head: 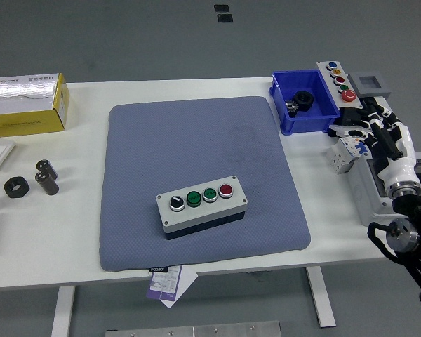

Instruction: Pick up the button,place it on the desk,press the button,press the button

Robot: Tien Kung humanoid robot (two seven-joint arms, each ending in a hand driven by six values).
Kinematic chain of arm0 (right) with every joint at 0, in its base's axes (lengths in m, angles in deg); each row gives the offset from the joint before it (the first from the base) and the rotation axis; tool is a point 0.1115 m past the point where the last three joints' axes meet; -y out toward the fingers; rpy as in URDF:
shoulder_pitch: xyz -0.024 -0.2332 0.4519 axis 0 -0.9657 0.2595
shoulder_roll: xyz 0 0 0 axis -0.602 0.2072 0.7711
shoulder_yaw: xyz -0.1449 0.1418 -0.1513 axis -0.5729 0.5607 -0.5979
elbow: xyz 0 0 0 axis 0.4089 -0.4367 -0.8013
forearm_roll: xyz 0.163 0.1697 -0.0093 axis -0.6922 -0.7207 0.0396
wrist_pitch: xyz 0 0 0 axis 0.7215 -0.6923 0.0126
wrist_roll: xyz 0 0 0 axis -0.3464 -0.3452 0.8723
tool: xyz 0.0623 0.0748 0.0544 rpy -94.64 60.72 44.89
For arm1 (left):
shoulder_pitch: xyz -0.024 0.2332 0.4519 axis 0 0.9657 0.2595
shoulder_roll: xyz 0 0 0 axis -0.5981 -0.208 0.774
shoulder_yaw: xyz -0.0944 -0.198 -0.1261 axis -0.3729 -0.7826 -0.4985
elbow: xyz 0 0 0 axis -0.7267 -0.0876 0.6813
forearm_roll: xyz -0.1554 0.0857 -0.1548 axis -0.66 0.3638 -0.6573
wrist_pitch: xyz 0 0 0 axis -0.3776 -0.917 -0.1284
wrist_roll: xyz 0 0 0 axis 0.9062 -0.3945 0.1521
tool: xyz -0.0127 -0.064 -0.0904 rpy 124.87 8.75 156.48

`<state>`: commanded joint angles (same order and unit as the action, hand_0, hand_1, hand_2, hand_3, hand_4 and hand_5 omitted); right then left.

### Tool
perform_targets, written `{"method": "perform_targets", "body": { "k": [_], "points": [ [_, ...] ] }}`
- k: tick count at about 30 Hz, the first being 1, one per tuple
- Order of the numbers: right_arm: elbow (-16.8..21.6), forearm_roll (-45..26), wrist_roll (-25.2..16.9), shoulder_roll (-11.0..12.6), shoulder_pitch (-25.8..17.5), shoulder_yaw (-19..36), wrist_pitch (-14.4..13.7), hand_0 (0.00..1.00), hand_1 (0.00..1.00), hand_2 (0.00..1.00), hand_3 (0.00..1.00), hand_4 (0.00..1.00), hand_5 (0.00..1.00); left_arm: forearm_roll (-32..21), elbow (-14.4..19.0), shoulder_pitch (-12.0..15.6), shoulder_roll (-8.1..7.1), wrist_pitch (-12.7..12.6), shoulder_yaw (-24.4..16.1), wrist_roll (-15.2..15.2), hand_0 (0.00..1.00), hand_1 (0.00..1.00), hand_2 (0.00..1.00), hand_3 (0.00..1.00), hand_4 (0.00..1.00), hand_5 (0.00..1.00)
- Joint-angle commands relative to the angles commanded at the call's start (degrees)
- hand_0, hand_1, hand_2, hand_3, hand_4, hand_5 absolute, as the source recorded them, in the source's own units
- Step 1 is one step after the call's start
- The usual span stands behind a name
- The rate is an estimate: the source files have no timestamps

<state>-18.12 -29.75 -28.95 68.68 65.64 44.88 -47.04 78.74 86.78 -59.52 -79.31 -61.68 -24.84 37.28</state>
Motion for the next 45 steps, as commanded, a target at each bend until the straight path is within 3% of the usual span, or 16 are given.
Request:
{"method": "perform_targets", "body": {
  "k": [3,4,9,10,24,45],
  "points": [
    [-0.4,-0.4,-0.3,-0.2,-0.3,0.0,0.1,0.768,0.716,0.716,0.68,0.789,0.63,-0.8,-0.1,0.2,0.18,0.0,0.7,0.0,0.688,0.631,0.554,0.602,0.674,0.217],
    [-0.5,-0.5,-0.3,-0.3,-0.3,0.0,0.1,0.907,0.796,0.794,0.779,0.904,0.922,-1.0,-0.1,0.3,0.22,0.0,0.9,-0.1,0.688,0.631,0.554,0.602,0.674,0.217],
    [-0.4,-0.7,0.0,-0.5,-0.1,-0.2,0.4,0.907,0.796,0.794,0.779,0.904,0.922,-1.1,-0.1,0.3,0.18,0.0,0.7,0.0,0.688,0.631,0.554,0.602,0.674,0.217],
    [-0.3,-0.7,0.0,-0.5,-0.1,-0.1,0.5,0.912,0.798,0.795,0.784,0.912,0.966,-1.1,-0.1,0.3,0.18,0.0,0.7,0.0,0.688,0.631,0.555,0.602,0.675,0.218],
    [4.6,-0.3,0.1,0.7,-1.2,2.9,1.5,0.895,0.79,0.785,0.774,0.908,0.951,-0.2,-0.1,0.3,0.28,0.0,-0.1,-0.1,0.689,0.631,0.555,0.602,0.675,0.218],
    [6.2,2.1,0.4,0.6,-0.5,4.0,0.5,0.882,0.78,0.781,0.762,0.905,0.943,-1.9,-0.1,0.4,0.54,0.0,1.7,-0.2,0.69,0.631,0.555,0.602,0.674,0.219]
  ]
}}
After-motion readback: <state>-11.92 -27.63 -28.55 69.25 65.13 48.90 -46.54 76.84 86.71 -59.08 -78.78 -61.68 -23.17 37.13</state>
